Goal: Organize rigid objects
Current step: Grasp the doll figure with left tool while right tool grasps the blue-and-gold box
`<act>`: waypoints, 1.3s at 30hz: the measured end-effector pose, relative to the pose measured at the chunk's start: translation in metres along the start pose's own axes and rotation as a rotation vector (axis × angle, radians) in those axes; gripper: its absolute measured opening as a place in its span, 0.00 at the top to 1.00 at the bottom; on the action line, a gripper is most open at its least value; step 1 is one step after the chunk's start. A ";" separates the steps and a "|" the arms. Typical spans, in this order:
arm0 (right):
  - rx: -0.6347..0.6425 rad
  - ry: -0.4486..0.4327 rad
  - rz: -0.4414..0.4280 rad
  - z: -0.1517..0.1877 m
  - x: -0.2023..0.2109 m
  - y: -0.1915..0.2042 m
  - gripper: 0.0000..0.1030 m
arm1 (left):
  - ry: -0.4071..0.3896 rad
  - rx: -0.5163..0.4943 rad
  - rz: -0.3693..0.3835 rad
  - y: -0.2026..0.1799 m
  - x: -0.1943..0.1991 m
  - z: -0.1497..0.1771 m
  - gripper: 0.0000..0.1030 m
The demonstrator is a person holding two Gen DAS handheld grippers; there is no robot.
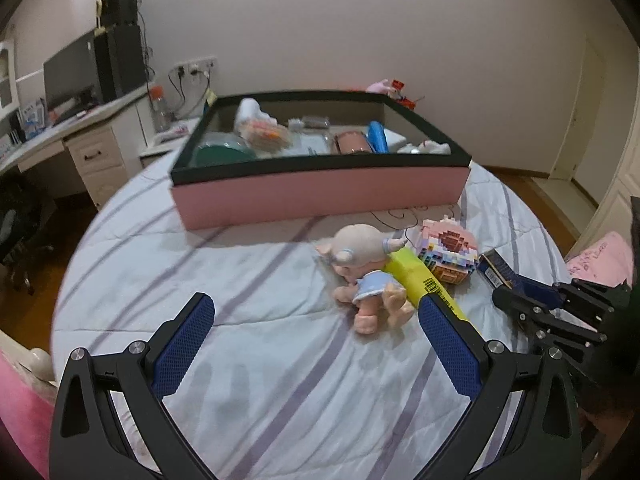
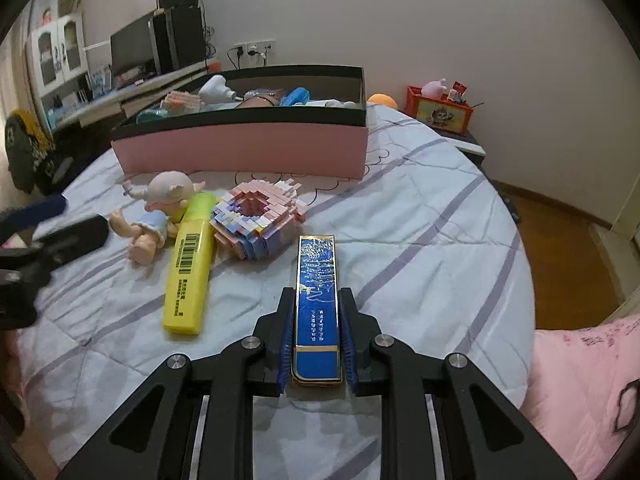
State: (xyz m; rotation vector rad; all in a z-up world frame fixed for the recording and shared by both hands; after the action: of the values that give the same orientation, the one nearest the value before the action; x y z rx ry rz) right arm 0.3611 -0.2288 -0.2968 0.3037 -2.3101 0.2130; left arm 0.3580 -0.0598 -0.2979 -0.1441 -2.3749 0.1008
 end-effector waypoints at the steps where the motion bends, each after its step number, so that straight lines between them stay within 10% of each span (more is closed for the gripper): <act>1: 0.002 -0.002 -0.001 -0.001 -0.002 0.000 0.80 | 0.016 0.003 -0.003 -0.002 -0.006 0.001 0.00; 17: 0.001 -0.036 -0.004 -0.007 -0.011 -0.001 0.80 | 0.166 -0.025 -0.083 -0.007 -0.058 0.003 0.00; 26: 0.007 -0.037 0.007 -0.007 -0.011 0.000 0.80 | 0.149 -0.057 0.033 -0.012 -0.045 0.002 0.52; 39: -0.016 -0.023 -0.014 -0.003 -0.003 0.010 0.80 | 0.123 0.025 -0.036 0.055 0.004 0.035 0.50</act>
State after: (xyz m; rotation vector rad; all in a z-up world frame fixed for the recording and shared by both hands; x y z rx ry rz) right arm 0.3622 -0.2177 -0.2982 0.3154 -2.3302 0.1851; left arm 0.3349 -0.0058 -0.3265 -0.0933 -2.2513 0.1012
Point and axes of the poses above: each gripper's, at about its wrist camera, not at the fingertips, and x roughly against the way its jaws point, y to its left, z to its underside, the point moved 9 cm from there along -x, roughly the way its jaws point, and after that the axes turned 6 degrees about x, right-handed, at the moved point
